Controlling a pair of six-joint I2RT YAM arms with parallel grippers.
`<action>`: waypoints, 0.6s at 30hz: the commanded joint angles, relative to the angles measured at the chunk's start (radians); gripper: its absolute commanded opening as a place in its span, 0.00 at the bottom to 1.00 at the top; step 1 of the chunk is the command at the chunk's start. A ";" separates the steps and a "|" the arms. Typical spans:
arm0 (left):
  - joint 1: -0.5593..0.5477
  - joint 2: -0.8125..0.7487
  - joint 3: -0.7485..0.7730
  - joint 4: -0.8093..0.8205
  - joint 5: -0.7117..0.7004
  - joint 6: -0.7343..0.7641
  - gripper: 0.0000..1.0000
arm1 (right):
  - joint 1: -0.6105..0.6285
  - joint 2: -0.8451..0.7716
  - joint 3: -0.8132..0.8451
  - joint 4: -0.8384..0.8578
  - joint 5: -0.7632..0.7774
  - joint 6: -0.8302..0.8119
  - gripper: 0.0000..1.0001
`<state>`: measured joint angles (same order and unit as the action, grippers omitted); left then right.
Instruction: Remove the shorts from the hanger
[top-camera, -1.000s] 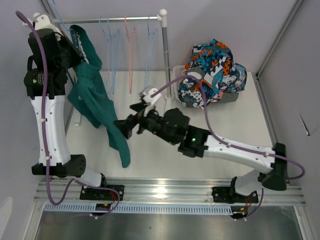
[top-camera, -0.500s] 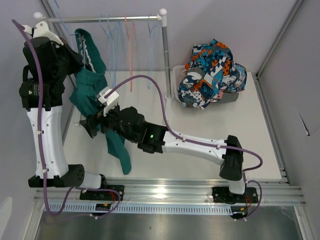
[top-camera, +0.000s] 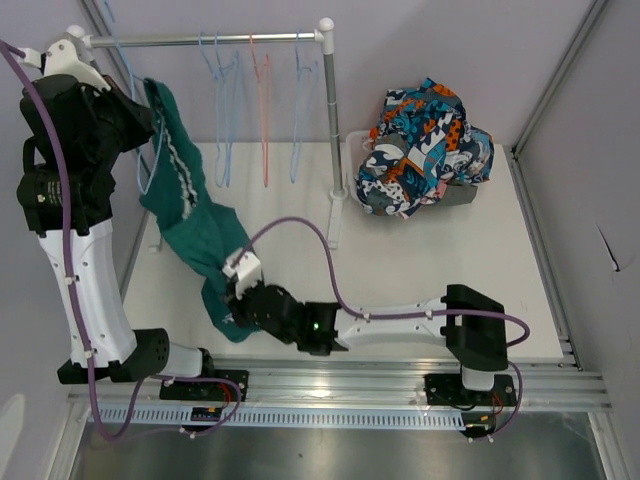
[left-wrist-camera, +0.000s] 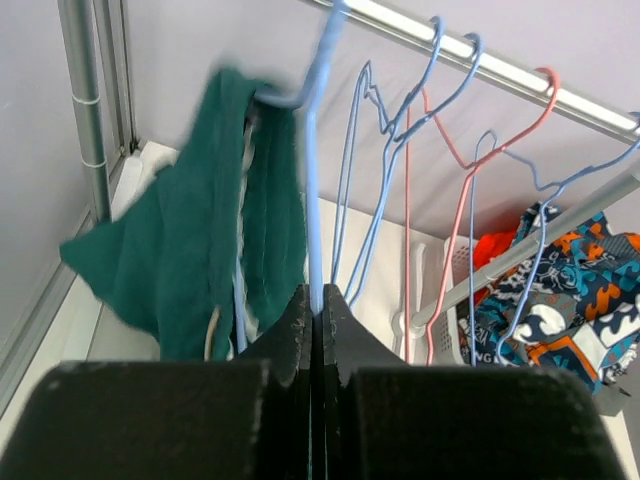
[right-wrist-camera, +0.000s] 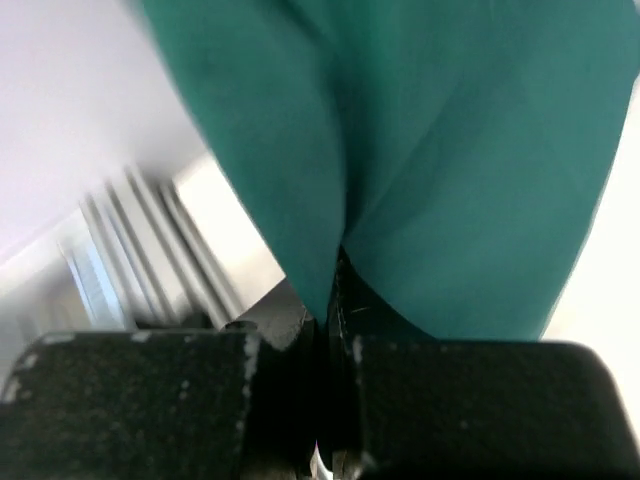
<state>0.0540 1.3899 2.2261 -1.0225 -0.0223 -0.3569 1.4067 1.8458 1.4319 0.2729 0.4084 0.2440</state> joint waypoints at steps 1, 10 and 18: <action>0.017 0.006 0.110 0.119 -0.016 0.033 0.00 | 0.092 -0.091 -0.195 0.011 0.118 0.104 0.00; 0.018 -0.162 -0.205 0.190 0.079 -0.027 0.00 | 0.036 -0.097 -0.090 0.038 0.181 -0.001 0.00; 0.018 -0.371 -0.371 0.091 0.156 -0.103 0.00 | -0.144 0.082 0.437 -0.099 0.040 -0.072 0.00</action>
<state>0.0624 1.1183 1.8690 -0.9897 0.0769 -0.4095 1.3113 1.8908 1.7050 0.1947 0.4973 0.2073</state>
